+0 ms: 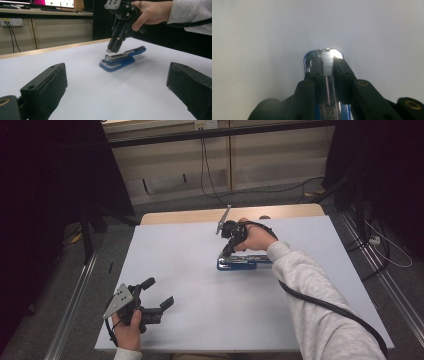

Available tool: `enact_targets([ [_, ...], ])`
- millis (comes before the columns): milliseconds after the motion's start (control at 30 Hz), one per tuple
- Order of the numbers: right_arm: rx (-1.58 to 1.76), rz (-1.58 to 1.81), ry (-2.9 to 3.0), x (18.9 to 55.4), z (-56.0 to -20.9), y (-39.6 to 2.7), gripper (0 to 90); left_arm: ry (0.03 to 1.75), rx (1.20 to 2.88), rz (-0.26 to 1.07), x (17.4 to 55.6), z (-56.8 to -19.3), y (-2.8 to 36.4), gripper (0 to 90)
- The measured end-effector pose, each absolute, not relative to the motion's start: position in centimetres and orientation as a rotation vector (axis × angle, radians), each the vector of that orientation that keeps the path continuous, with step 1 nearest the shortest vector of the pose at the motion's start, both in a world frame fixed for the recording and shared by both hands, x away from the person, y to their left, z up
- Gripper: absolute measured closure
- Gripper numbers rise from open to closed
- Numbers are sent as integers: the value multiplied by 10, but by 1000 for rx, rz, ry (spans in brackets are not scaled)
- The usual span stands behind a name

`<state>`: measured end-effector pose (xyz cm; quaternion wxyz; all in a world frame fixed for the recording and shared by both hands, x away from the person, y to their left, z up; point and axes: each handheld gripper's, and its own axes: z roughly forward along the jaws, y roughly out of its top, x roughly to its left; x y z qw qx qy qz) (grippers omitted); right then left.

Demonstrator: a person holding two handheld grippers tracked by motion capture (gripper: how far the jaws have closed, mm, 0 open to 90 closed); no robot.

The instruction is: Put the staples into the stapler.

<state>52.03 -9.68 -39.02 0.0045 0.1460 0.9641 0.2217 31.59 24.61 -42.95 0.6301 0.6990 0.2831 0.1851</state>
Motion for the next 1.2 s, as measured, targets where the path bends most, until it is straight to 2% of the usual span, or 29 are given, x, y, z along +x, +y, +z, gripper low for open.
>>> enact_targets([
  [1067,391,666,3032,520,-398,-92,783,651,1610,413,316,-430,245,31],
  [1200,409,678,3022,520,-398,-92,750,650,1610,414,317,-430,245,31],
])
